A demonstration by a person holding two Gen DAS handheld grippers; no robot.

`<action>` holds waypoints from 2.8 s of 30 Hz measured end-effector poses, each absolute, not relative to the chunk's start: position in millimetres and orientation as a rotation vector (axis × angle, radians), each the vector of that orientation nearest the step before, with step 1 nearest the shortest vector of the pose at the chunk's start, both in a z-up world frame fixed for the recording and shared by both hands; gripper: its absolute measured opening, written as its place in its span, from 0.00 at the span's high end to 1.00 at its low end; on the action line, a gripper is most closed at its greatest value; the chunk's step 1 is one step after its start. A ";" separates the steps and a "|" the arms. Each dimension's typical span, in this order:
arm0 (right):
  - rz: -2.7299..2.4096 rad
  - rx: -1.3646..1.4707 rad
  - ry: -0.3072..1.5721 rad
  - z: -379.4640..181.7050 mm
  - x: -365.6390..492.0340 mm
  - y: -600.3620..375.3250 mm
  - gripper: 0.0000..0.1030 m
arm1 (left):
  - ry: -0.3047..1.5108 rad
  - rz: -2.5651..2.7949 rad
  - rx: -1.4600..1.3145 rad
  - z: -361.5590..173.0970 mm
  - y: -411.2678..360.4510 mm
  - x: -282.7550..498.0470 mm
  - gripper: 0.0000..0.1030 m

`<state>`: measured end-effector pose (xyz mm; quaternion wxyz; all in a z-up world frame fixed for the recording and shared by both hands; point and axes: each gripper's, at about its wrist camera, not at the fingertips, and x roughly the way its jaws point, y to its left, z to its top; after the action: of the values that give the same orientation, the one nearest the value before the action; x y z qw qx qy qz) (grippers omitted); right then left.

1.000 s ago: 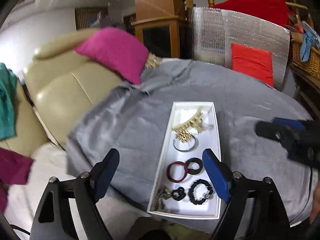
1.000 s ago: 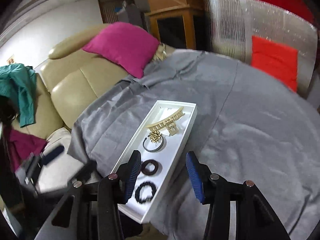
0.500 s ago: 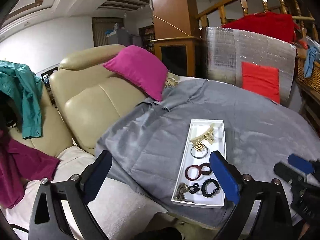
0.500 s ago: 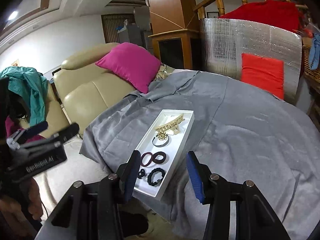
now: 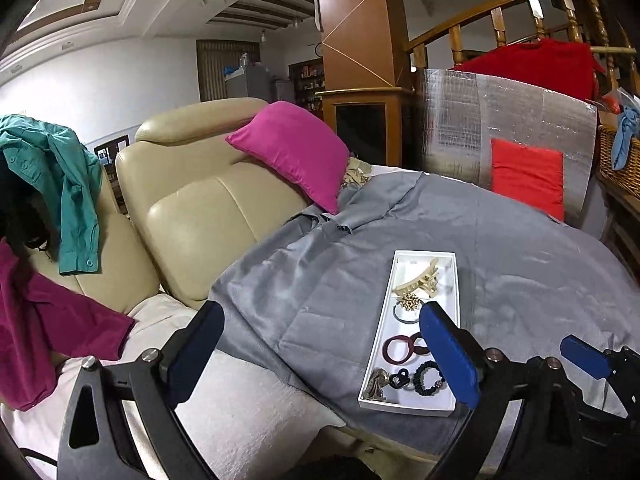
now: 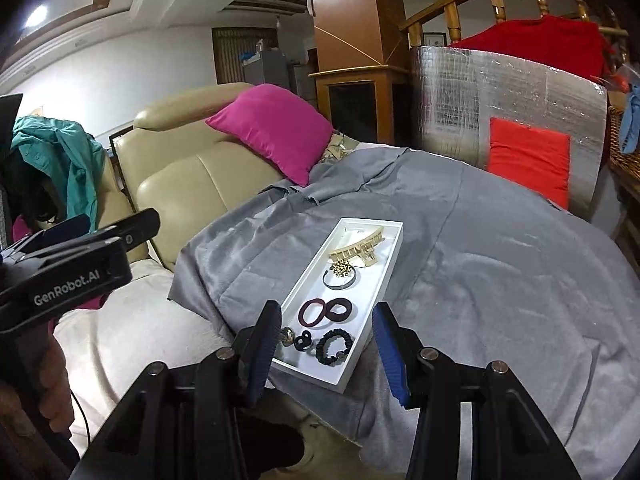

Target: Organize jewelry

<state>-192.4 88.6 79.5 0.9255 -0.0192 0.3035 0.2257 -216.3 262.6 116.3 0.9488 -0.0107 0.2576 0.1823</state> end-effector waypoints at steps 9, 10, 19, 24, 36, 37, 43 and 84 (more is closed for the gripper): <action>0.466 -0.037 0.610 81.5 -194.3 92.1 0.50 | 0.522 0.369 -0.026 116.9 264.1 -218.6 0.05; 0.466 -0.037 0.611 81.5 -194.3 92.1 0.50 | 0.522 0.369 -0.025 116.9 264.1 -218.9 0.05; 0.466 -0.027 0.604 83.5 -194.4 92.1 0.50 | 0.521 0.361 -0.017 119.4 262.4 -222.1 0.05; 0.465 -0.024 0.598 84.5 -194.2 91.6 0.50 | 0.521 0.357 -0.012 119.7 261.9 -223.6 0.05; 0.462 -0.024 0.585 89.1 -195.2 96.0 0.50 | 0.512 0.358 -0.012 121.5 267.8 -228.2 0.05; 0.461 -0.025 0.584 89.3 -195.4 97.1 0.50 | 0.510 0.359 -0.012 121.9 269.2 -229.4 0.05; 0.465 -0.030 0.578 92.0 -197.1 102.8 0.50 | 0.501 0.365 -0.010 123.3 276.5 -232.5 0.05; 0.498 -0.028 0.608 82.8 -182.0 126.3 0.50 | 0.539 0.347 -0.040 106.9 308.7 -226.3 0.02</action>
<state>-182.0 126.3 82.8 0.9237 -0.0138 0.2963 0.2424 -226.3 308.7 106.9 0.9489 -0.0195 0.2650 0.1703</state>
